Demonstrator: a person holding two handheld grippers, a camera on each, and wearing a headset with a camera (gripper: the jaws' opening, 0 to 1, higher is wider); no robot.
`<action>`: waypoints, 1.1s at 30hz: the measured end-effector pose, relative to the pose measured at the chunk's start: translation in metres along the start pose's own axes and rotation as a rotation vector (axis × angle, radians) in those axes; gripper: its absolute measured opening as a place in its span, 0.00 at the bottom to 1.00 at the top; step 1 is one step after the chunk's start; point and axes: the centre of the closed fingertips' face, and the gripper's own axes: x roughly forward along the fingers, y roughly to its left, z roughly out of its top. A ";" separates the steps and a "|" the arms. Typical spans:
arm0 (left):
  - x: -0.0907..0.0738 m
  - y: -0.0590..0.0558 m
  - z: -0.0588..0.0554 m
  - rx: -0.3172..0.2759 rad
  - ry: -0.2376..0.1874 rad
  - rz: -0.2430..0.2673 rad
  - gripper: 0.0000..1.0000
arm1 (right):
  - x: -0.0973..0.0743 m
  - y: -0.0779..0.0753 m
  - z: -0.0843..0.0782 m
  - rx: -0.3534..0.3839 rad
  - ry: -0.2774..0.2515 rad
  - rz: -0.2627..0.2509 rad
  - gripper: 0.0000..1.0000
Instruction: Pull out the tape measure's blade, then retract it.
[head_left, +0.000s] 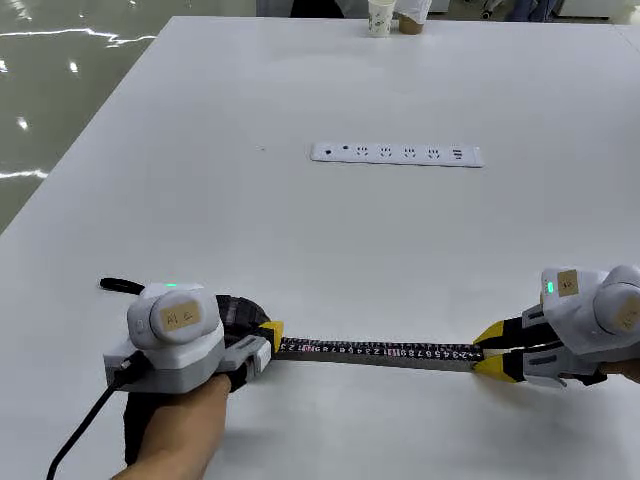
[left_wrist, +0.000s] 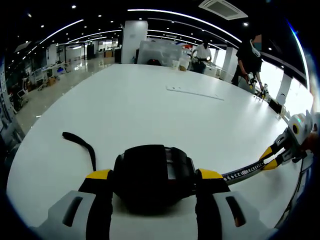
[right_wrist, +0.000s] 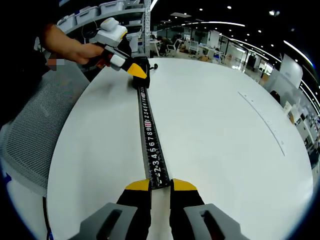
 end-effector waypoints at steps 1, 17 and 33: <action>0.000 0.000 0.000 0.000 0.000 0.000 0.62 | 0.000 0.000 0.000 0.000 0.000 0.000 0.10; -0.001 0.001 -0.001 0.007 0.034 0.011 0.58 | -0.001 0.001 0.000 -0.008 0.009 0.002 0.09; -0.002 0.001 -0.001 0.015 0.036 0.006 0.56 | 0.000 0.002 0.000 -0.004 0.011 0.003 0.09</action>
